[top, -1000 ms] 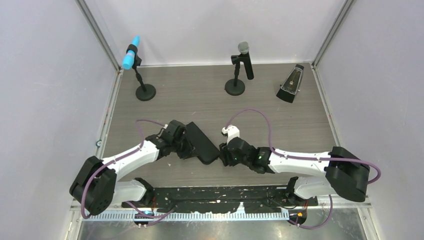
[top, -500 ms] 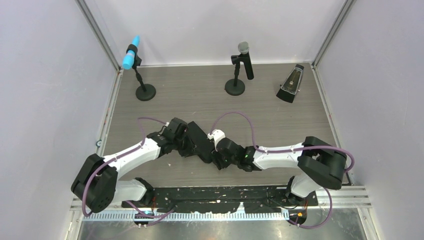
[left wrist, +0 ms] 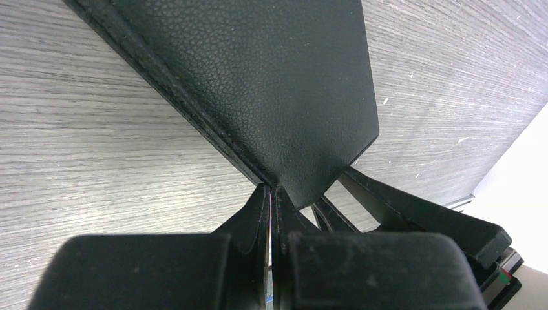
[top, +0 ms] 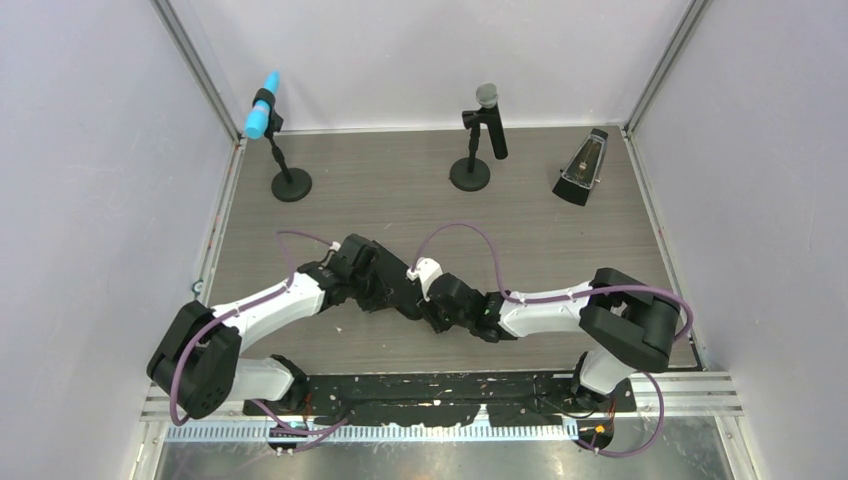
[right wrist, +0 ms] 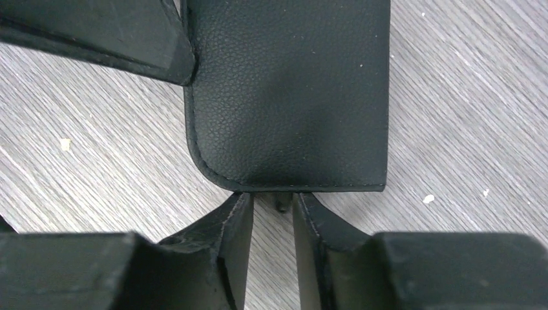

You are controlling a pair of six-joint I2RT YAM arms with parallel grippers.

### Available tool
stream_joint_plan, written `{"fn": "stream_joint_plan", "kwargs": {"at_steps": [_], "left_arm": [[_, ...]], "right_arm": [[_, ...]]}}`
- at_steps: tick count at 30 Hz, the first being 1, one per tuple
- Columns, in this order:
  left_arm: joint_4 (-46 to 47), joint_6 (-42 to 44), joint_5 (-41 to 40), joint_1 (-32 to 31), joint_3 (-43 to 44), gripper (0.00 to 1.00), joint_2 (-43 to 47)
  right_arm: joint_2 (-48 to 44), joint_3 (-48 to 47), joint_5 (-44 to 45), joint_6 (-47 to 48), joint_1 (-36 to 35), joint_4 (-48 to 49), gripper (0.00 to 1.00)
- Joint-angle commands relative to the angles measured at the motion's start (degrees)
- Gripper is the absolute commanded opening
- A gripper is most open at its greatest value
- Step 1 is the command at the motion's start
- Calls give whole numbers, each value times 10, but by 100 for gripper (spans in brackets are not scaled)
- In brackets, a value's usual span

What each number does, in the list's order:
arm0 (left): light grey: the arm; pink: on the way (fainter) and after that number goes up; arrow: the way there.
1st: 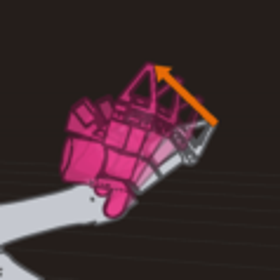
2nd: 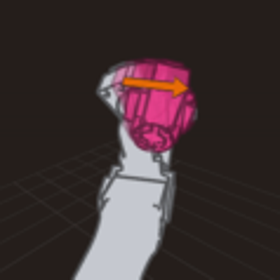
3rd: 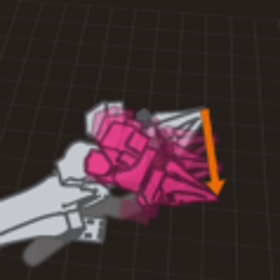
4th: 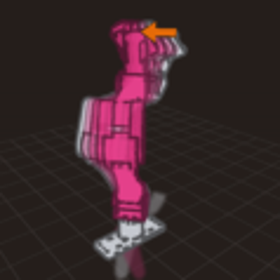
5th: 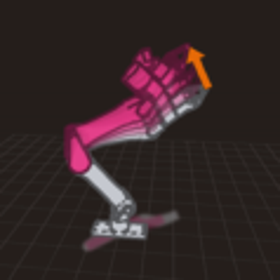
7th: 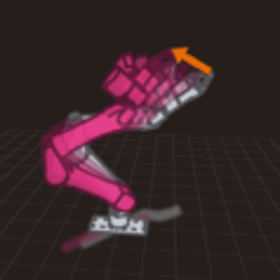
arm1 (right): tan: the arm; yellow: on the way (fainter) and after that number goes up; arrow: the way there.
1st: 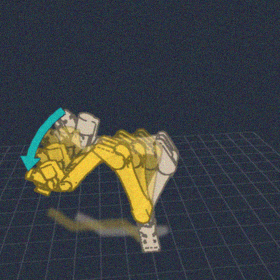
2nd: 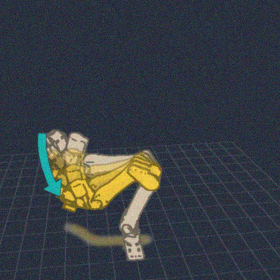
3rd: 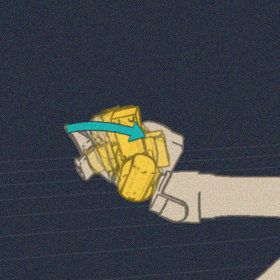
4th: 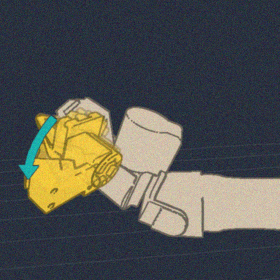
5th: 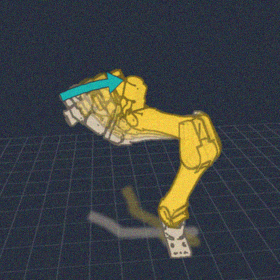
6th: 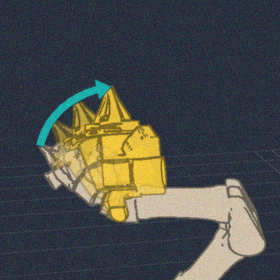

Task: Sort the hair-cutting tools
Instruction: Zip the hairdressing tool bag at the center of the board.

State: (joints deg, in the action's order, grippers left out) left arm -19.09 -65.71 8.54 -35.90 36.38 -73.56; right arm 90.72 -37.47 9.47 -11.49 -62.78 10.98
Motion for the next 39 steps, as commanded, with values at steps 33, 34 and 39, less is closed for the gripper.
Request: {"fn": "stream_joint_plan", "kwargs": {"at_steps": [33, 34, 39], "left_arm": [[23, 27, 65, -20, -69, 37, 114], [35, 14, 61, -21, -75, 48, 121], [90, -40, 43, -23, -103, 73, 142]], "right_arm": [[-75, -48, -13, -56, 118, -167, 5], [-79, -49, -17, -62, 113, -168, 5], [-78, -68, -31, -74, 43, -158, 5]]}}
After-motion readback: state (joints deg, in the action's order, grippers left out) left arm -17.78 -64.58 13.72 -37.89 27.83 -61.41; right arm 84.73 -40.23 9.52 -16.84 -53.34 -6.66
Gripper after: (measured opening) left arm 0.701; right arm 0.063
